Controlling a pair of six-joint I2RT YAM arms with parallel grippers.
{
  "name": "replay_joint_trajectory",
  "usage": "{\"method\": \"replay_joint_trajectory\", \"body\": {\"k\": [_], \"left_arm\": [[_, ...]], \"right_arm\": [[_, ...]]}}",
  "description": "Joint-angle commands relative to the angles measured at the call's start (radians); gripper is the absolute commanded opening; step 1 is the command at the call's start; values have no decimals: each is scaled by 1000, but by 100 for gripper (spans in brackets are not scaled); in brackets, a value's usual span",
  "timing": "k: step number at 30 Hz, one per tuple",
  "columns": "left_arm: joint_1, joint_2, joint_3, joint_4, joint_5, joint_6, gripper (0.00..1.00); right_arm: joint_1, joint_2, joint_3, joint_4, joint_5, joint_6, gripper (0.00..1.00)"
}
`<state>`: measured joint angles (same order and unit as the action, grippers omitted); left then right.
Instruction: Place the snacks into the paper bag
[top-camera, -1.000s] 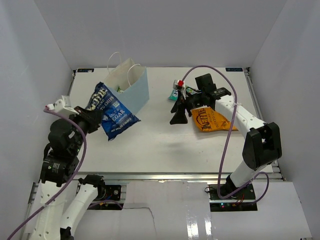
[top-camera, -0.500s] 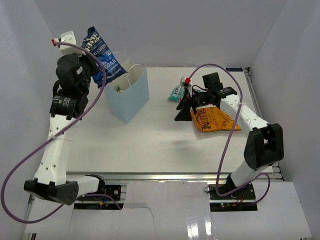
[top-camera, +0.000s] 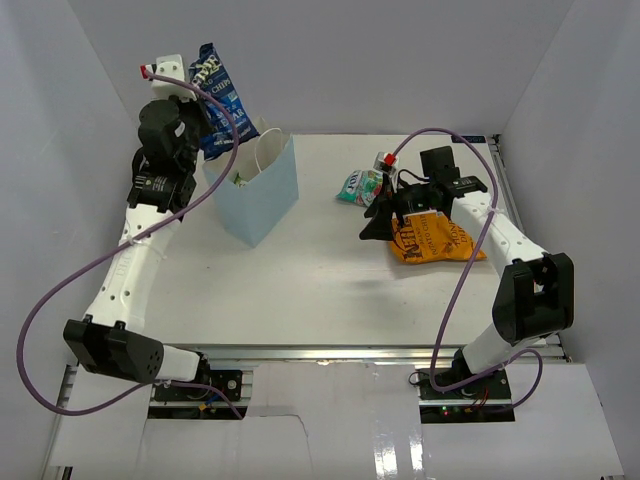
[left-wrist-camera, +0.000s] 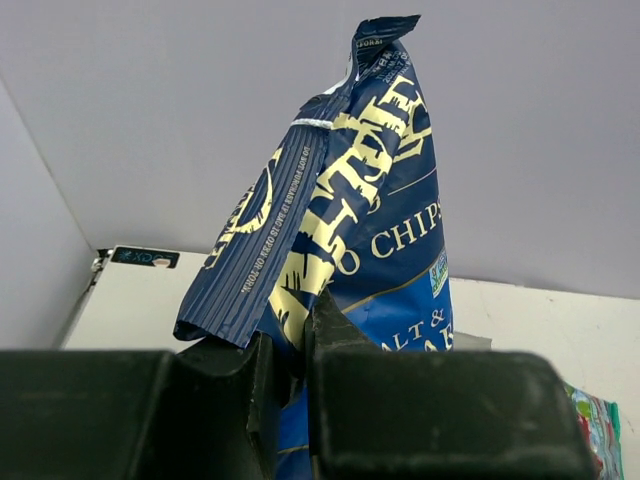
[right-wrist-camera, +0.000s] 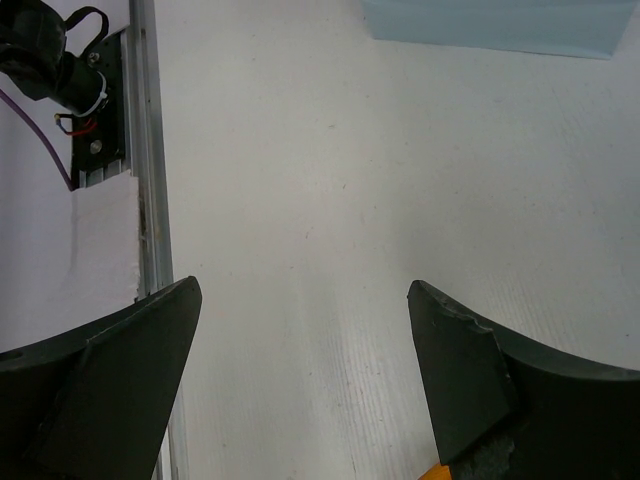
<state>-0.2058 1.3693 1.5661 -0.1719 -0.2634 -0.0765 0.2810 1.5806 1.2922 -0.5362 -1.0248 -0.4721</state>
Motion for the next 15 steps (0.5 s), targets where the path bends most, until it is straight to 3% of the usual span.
{"method": "replay_joint_trajectory", "body": {"k": [1, 9, 12, 13, 15], "left_arm": [[2, 0, -55, 94, 73, -14, 1], [2, 54, -83, 123, 104, 6, 6], [2, 48, -112, 123, 130, -8, 26], [2, 34, -138, 123, 141, -19, 39], [2, 7, -165, 121, 148, -31, 53]], "right_arm": [[-9, -16, 2, -2, -31, -8, 89], [-19, -13, -4, -4, -32, -10, 89], [-20, -13, -7, -2, -24, -13, 90], [-20, -11, -7, -4, -18, -11, 89], [-20, -1, 4, -4, 5, -8, 89]]}}
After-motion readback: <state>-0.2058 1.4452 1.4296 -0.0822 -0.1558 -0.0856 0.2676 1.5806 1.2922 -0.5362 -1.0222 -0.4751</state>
